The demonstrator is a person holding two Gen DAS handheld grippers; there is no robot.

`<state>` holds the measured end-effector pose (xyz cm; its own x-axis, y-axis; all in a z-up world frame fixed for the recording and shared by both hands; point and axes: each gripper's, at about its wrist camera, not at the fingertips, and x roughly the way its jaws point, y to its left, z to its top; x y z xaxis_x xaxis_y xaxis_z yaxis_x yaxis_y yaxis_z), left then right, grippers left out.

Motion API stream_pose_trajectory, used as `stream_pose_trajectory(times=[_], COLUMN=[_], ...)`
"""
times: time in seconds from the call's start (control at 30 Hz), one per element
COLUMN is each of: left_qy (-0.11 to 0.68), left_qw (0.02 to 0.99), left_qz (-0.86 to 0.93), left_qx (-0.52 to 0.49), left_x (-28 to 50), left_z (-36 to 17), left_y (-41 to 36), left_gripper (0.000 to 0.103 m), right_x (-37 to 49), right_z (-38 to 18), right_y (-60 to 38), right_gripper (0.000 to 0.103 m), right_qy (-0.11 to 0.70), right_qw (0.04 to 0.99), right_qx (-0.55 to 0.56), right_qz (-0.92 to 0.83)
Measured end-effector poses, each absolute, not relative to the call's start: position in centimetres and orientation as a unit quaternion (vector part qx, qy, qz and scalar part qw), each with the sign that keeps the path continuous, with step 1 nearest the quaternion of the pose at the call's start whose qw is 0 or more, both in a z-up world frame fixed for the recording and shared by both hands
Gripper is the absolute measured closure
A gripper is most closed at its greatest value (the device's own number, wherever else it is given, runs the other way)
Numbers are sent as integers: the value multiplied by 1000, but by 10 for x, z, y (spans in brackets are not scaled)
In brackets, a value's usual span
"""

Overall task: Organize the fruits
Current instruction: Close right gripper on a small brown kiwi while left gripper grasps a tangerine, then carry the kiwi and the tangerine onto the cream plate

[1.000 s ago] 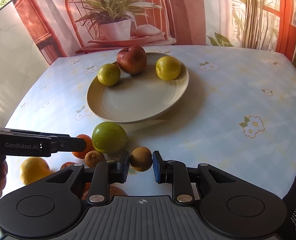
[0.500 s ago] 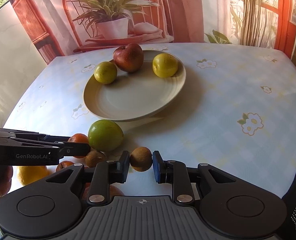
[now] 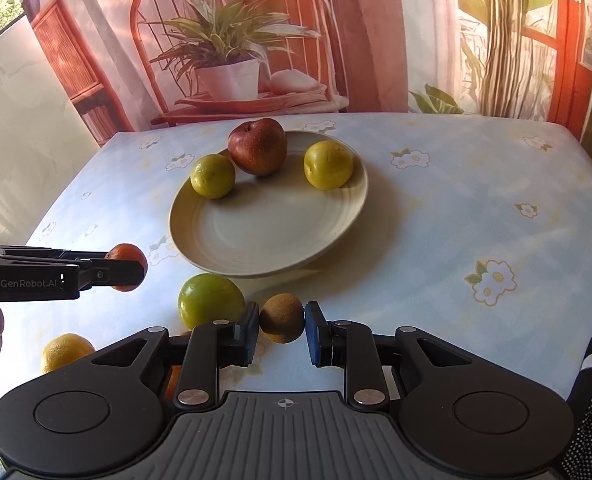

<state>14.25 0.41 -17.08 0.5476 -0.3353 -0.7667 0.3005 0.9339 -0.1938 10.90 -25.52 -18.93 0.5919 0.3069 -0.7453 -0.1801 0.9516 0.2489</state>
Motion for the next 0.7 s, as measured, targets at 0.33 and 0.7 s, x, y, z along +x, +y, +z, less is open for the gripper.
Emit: stream_pose_trajectory(times=[0.33, 0.7], left_qy=[419, 448], left_qw=[890, 875], left_qz=[-181, -179], left_qx=[-2, 35], left_x=[182, 213], left_z=[-156, -190], left_y=[-20, -38], left_gripper=[62, 62], right_x=[153, 215], right_z=[-163, -201], right_y=[-262, -253], right_gripper=[81, 81], right_qy=[391, 422], right_qw=[910, 893], right_qx=[4, -32], right_qz=[141, 151])
